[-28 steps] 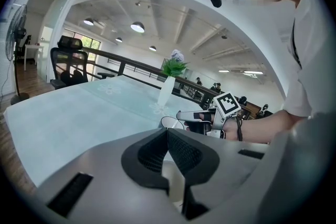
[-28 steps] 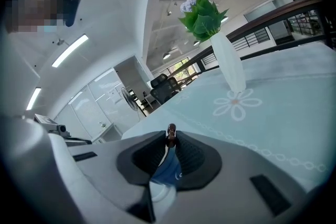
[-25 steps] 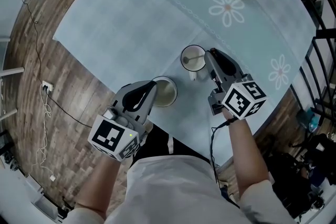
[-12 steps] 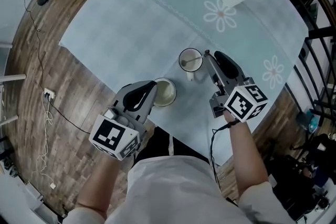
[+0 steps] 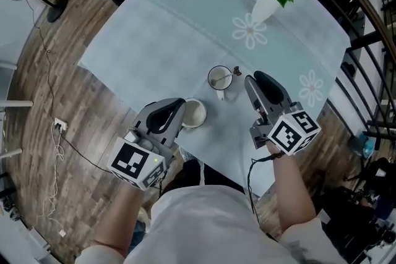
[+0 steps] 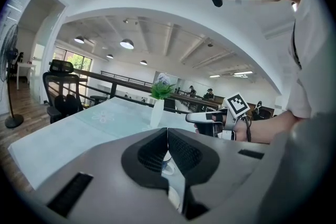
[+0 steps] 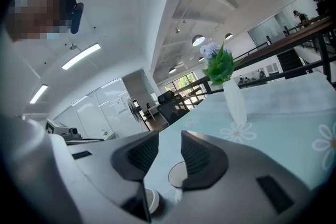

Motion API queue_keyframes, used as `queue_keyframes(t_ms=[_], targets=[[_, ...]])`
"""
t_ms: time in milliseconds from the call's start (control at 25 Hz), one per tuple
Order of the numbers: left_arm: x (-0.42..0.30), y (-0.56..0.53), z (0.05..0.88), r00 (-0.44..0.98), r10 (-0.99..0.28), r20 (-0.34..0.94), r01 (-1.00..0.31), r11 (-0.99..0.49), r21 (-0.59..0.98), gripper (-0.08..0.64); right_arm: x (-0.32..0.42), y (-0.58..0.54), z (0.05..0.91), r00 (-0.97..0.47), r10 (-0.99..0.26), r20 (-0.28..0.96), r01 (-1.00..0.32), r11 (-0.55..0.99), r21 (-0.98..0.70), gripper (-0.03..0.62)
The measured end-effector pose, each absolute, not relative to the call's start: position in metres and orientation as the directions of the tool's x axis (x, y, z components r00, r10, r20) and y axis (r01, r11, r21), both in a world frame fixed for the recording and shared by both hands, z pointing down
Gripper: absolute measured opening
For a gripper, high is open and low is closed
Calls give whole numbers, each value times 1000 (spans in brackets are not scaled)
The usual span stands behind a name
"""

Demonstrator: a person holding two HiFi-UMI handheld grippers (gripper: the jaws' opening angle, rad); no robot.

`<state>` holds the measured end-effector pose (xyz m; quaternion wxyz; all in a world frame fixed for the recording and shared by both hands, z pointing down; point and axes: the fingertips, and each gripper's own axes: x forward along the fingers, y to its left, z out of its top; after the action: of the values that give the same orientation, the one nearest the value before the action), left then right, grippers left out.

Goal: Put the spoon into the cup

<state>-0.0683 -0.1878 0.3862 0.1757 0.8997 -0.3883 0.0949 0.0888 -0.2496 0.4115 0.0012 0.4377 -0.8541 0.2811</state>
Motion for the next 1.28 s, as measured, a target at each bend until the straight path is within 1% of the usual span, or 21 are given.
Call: queue_keyframes(t_ms=[320, 520, 1280], targets=[[-68, -173, 354, 701, -664, 261, -713, -666, 220, 21, 75, -221, 368, -657, -727, 201, -722, 529, -446, 110], [-72, -165, 338, 709, -664, 239, -705, -678, 207, 21, 64, -202, 343, -682, -711, 169, -699, 567, -436, 74], [-73, -136, 302, 731, -655, 189, -682, -710, 178, 21, 31, -141, 306, -737, -662, 134, -648, 635, -420, 43]])
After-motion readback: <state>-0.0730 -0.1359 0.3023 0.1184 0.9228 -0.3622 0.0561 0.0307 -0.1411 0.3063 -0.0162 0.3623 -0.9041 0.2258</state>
